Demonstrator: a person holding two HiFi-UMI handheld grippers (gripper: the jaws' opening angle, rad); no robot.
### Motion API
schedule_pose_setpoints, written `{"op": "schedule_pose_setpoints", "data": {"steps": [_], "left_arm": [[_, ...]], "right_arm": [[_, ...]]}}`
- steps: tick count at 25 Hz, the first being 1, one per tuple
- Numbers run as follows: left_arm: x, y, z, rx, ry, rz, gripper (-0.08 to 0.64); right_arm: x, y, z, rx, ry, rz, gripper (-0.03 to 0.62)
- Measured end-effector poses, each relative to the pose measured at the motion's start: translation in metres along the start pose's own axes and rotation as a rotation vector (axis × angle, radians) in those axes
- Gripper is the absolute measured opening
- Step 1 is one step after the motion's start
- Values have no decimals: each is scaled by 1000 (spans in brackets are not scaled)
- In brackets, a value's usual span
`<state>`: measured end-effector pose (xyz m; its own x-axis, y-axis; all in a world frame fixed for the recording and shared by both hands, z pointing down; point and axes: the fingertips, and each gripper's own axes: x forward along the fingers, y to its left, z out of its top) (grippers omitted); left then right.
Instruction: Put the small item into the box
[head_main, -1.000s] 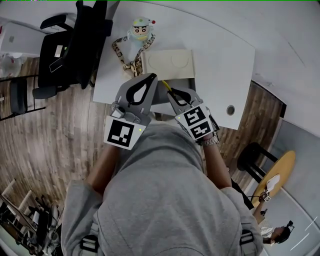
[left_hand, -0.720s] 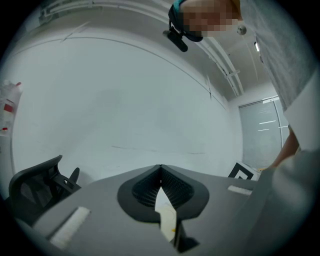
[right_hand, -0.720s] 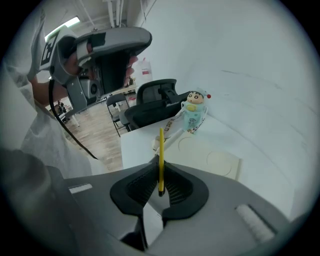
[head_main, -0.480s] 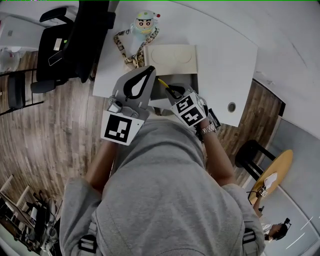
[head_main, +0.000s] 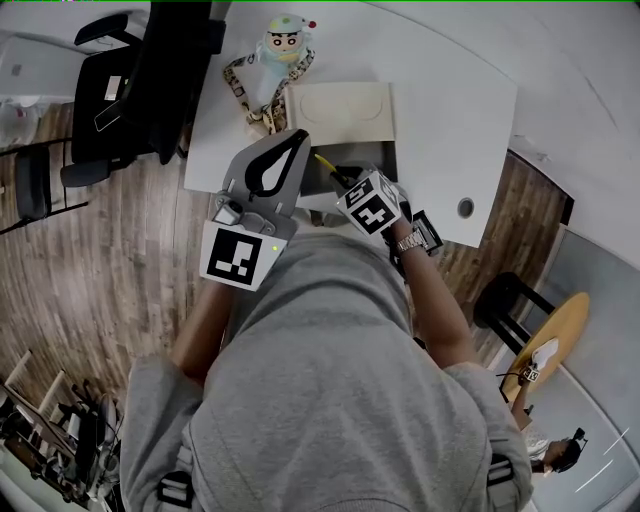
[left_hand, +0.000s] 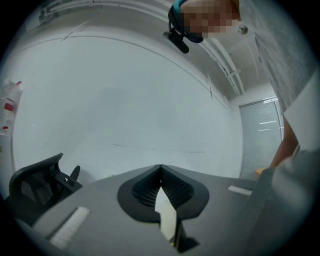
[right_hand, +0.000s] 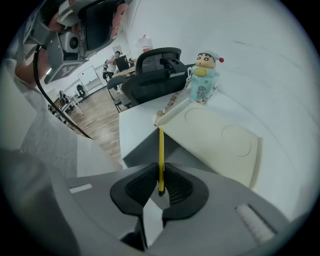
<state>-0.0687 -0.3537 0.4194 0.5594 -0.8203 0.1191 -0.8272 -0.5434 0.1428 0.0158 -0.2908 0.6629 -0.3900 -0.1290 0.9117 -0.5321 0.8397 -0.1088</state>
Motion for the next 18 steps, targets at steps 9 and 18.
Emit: {"op": "schedule_pose_setpoints", "data": {"steps": [9, 18], "left_arm": [[4, -1, -2, -2, 4, -14, 3], [8, -1, 0, 0, 6, -16, 3]], "right_arm": [[25, -14, -17, 54, 64, -13, 61], [41, -28, -38, 88, 159, -50, 61]]}}
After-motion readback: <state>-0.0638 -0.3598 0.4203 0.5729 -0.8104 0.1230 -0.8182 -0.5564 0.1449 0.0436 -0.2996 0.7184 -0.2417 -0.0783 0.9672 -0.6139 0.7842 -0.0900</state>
